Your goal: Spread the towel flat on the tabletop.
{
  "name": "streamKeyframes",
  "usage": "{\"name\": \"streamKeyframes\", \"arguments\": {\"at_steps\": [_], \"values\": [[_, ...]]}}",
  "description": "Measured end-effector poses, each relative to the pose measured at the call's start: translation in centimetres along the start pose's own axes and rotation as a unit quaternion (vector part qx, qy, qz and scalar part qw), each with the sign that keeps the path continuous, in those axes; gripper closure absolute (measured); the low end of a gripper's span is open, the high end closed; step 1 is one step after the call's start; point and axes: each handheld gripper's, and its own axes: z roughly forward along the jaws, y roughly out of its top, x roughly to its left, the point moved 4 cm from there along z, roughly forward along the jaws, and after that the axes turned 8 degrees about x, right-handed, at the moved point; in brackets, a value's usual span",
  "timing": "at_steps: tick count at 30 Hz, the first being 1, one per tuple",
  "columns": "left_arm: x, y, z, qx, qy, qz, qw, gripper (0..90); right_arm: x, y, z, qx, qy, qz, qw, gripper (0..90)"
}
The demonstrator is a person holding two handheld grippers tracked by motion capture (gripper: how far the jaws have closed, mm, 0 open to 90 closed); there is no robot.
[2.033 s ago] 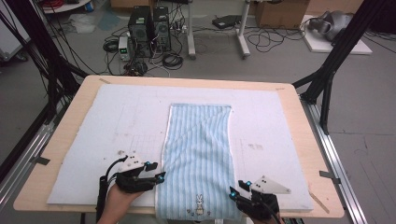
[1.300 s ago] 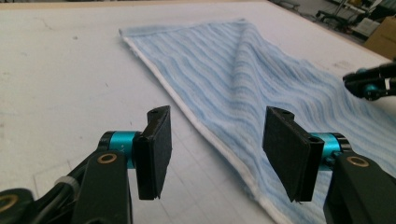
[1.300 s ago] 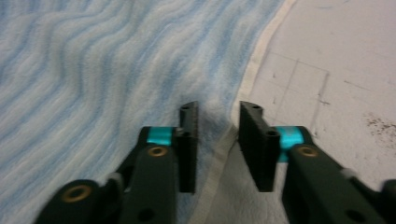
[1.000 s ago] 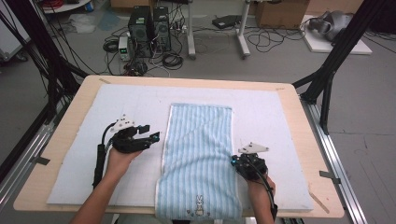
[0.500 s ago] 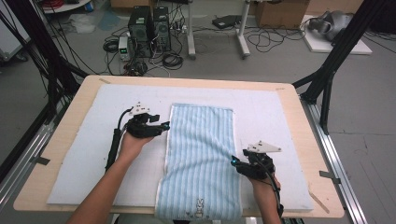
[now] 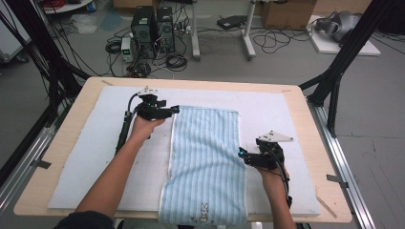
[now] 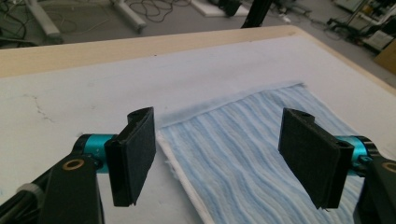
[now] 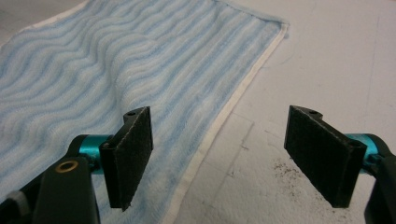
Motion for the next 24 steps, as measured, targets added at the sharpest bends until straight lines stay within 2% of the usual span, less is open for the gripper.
{"name": "streamKeyframes", "arguments": {"at_steps": [6,10,14,15,16,17,18,20,22,24], "values": [[0.9,0.0,2.6,0.031,0.042,0.003,0.9986,34.3,-0.1,0.3,0.0,-0.002,0.005,0.001,1.0,21.4],[1.3,-1.2,4.4,0.068,0.069,0.015,0.9952,38.2,-0.2,0.6,0.1,-0.004,0.004,-0.004,1.0,21.4],[1.1,-2.0,5.7,0.084,0.087,0.035,0.9921,46.3,-0.4,0.9,0.5,-0.001,0.004,0.001,1.0,21.4],[1.0,-2.3,5.9,0.092,0.095,0.052,0.9899,50.9,-0.5,1.0,0.6,0.0,0.004,-0.001,1.0,21.4],[0.8,-2.3,6.0,0.089,0.103,0.062,0.9888,54.2,-0.5,1.1,0.7,0.0,0.004,-0.001,1.0,21.4],[0.7,-2.3,6.0,0.088,0.098,0.068,0.9889,58.0,-0.5,1.1,0.8,0.001,0.005,-0.002,1.0,21.4],[0.5,-2.3,6.0,0.089,0.099,0.081,0.9878,71.1,-0.5,1.2,0.8,0.002,0.004,-0.002,1.0,21.4],[0.4,-2.2,6.0,0.094,0.116,0.101,0.9836,86.5,-0.5,1.3,0.9,-0.001,0.005,-0.004,1.0,21.4],[0.7,-2.2,5.9,0.095,0.136,0.097,0.9815,87.2,-0.4,1.3,1.2,0.004,0.007,-0.002,1.0,21.4],[1.4,-2.1,5.6,0.094,0.151,0.084,0.9804,87.5,-0.3,1.3,1.3,0.006,0.01,-0.003,0.9999,21.5]]}}
